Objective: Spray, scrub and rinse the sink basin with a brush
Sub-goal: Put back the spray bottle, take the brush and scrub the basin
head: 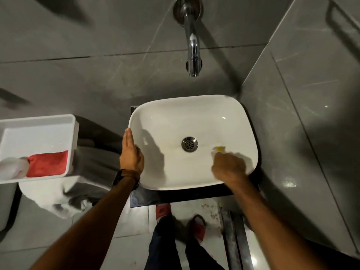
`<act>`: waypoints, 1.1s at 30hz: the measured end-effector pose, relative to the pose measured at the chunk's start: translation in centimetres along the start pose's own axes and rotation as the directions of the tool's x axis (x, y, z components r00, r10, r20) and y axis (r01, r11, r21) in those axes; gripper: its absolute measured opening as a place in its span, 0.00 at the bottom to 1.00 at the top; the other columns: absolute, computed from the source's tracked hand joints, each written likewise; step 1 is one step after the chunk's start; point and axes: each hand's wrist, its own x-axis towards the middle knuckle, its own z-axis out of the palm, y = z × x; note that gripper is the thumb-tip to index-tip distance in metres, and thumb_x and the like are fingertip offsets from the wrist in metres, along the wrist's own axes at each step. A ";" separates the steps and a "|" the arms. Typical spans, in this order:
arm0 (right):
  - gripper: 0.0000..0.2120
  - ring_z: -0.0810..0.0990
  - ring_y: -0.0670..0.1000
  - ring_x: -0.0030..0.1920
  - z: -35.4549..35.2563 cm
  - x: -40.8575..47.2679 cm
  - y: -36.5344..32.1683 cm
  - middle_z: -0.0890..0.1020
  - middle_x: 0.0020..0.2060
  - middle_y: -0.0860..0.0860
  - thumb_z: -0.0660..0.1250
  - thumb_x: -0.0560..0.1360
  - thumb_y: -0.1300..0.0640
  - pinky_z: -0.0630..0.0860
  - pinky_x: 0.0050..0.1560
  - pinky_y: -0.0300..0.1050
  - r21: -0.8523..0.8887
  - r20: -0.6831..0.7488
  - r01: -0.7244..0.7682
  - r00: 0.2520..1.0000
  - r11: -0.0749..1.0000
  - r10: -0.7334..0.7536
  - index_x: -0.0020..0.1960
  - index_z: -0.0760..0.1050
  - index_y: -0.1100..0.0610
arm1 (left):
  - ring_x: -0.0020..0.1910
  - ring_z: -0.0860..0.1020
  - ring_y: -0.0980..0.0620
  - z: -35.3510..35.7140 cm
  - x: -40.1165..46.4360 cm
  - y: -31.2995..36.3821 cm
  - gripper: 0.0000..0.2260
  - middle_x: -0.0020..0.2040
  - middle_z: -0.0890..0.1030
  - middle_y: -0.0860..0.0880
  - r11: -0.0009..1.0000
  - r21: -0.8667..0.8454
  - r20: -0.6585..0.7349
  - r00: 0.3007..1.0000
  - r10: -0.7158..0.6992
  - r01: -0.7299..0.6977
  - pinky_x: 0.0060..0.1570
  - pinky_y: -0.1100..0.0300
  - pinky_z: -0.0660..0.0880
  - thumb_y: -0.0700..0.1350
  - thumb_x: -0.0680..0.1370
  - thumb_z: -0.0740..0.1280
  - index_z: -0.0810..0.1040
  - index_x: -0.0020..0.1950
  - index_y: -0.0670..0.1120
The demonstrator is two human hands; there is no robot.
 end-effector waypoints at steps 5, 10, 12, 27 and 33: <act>0.17 0.82 0.59 0.61 -0.7 0.9 0.5 0.84 0.60 0.54 0.58 0.79 0.53 0.74 0.58 0.51 -0.016 0.002 -0.088 0.996 0.996 0.088 0.63 0.79 0.54 | 0.70 0.70 0.40 -0.1 -0.2 0.4 0.31 0.80 0.56 0.46 1.000 0.007 0.005 1.000 -0.027 0.027 0.59 0.43 0.76 0.35 0.79 0.56 0.52 0.81 0.46; 0.15 0.83 0.62 0.59 1.7 -4.3 -13.2 0.84 0.58 0.58 0.61 0.80 0.57 0.77 0.54 0.52 0.204 0.080 0.258 0.957 0.944 -0.279 0.63 0.77 0.59 | 0.70 0.70 0.40 -0.2 -0.1 0.6 0.29 0.80 0.56 0.45 0.999 0.018 0.018 0.999 -0.029 0.029 0.57 0.43 0.77 0.36 0.80 0.55 0.52 0.81 0.45; 0.10 0.85 0.62 0.55 1.3 -5.1 -16.9 0.86 0.53 0.59 0.64 0.79 0.57 0.78 0.52 0.51 0.219 -0.008 0.374 0.924 0.901 -0.382 0.55 0.82 0.58 | 0.71 0.69 0.40 -0.2 -0.1 0.5 0.27 0.81 0.55 0.44 1.000 0.020 0.037 0.999 -0.023 0.022 0.59 0.41 0.76 0.38 0.81 0.54 0.52 0.80 0.44; 0.24 0.78 0.61 0.67 0.3 -0.4 -6.9 0.78 0.68 0.59 0.58 0.80 0.54 0.75 0.63 0.54 0.036 0.216 0.088 0.972 0.995 -0.094 0.74 0.68 0.61 | 0.68 0.73 0.42 0.0 0.0 0.2 0.26 0.80 0.56 0.49 0.997 -0.037 0.012 0.997 -0.073 0.073 0.58 0.44 0.76 0.50 0.84 0.54 0.51 0.81 0.49; 0.14 0.84 0.63 0.58 -1.6 1.5 -18.4 0.84 0.57 0.60 0.58 0.83 0.56 0.78 0.58 0.56 0.215 -0.056 0.422 0.906 0.881 -0.420 0.62 0.79 0.58 | 0.70 0.71 0.43 0.1 -0.1 0.5 0.27 0.81 0.56 0.49 0.999 -0.034 0.008 0.999 -0.042 0.042 0.56 0.47 0.76 0.57 0.83 0.51 0.51 0.81 0.50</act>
